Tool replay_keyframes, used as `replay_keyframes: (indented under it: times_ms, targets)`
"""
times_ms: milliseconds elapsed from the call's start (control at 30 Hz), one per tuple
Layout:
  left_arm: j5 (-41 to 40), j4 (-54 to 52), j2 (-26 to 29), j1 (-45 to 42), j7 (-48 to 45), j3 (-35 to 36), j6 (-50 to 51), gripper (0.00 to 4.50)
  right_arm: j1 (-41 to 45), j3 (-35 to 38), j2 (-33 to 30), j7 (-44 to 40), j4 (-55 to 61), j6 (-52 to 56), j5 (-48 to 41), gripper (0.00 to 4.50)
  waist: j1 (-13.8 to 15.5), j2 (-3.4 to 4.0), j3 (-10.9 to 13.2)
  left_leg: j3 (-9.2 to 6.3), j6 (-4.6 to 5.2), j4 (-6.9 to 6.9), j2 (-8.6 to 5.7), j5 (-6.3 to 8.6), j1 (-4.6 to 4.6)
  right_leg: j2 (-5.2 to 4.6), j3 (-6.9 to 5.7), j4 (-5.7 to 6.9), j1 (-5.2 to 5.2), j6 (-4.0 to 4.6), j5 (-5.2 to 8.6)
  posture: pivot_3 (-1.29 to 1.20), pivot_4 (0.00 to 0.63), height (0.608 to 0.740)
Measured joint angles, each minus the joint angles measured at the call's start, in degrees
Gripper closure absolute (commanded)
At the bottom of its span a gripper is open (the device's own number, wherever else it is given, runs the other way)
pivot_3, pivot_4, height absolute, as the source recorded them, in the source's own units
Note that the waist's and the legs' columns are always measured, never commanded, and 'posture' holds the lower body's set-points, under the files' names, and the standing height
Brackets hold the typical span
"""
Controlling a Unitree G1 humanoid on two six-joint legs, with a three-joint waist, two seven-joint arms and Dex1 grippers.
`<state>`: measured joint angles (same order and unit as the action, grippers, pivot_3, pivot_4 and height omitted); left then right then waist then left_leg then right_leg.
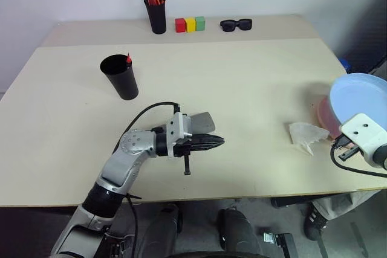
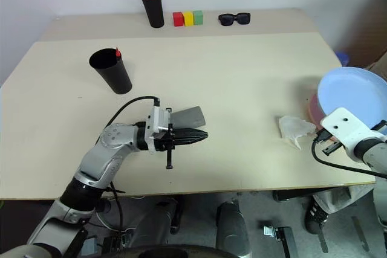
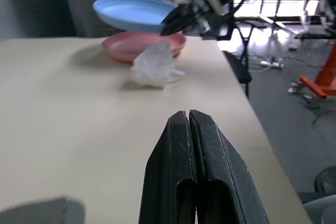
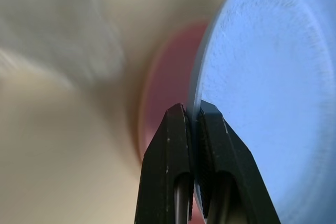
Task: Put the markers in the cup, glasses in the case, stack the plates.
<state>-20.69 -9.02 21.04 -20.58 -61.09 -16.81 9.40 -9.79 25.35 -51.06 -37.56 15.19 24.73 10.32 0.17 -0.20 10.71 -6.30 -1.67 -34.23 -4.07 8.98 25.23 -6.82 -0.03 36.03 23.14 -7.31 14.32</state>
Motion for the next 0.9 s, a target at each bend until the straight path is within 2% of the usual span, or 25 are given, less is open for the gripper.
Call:
replay_keyframes:
  times_ms: [67,233,400,533,600,733,900]
  targets:
    - [0.2,0.0,0.0,0.06,0.08,0.0,-0.07,4.5,0.06,-0.35,-0.05,-0.2,-1.15,-0.33,-0.09,3.52,0.11,0.01,-0.01,-0.01,0.01,0.0,0.01,0.0,0.01,0.0,0.0,0.0,0.0,0.0,0.0,0.0,0.15,0.74]
    - [0.58,-0.01,0.03,0.87,0.54,0.02,-0.22,4.5,1.51,-0.5,-0.39,-1.24,-1.7,-0.84,-1.66,1.12,0.48,0.01,-0.01,-0.02,0.01,-0.02,0.02,0.0,0.02,-0.02,0.0,-0.01,-0.01,-0.01,0.01,0.0,0.15,0.74]
    - [0.95,-0.01,0.0,1.41,1.61,0.13,-0.35,4.5,3.11,3.78,0.09,-1.93,-1.12,1.46,-6.3,1.12,0.6,0.01,-0.01,-0.06,0.02,-0.04,0.01,0.0,0.05,-0.04,0.0,-0.03,-0.03,-0.02,0.01,0.0,0.15,0.74]
    - [0.99,-0.04,-0.48,1.35,2.2,0.13,-0.32,4.5,4.5,9.42,3.11,-4.65,2.84,7.13,-15.42,1.12,0.57,0.01,-0.01,-0.1,0.02,-0.03,0.03,0.0,0.04,-0.02,-0.02,-0.01,-0.04,-0.03,0.02,0.0,0.15,0.74]
    - [1.0,-0.04,-0.52,1.23,2.47,0.12,-0.22,4.5,3.43,9.51,4.53,-6.6,6.03,10.0,-19.84,1.12,0.56,0.01,-0.01,-0.11,0.03,-0.03,0.03,0.0,0.04,-0.02,-0.02,-0.01,-0.04,-0.03,0.02,0.0,0.15,0.74]
    - [0.99,-0.14,-0.39,0.61,2.61,0.13,0.22,4.5,0.55,4.55,5.71,-7.8,10.94,12.01,-22.84,1.12,0.5,0.02,-0.01,-0.09,0.03,-0.04,0.02,0.01,0.04,-0.02,-0.02,-0.02,-0.04,-0.03,0.02,0.0,0.15,0.74]
    - [0.99,-0.67,-0.39,0.15,2.95,0.12,0.48,4.5,2.01,-4.69,6.89,-2.05,7.94,9.12,-18.01,1.12,0.53,0.02,-0.01,-0.08,0.03,-0.04,0.02,0.01,0.05,-0.03,-0.02,-0.03,-0.03,-0.02,0.02,0.0,0.15,0.74]
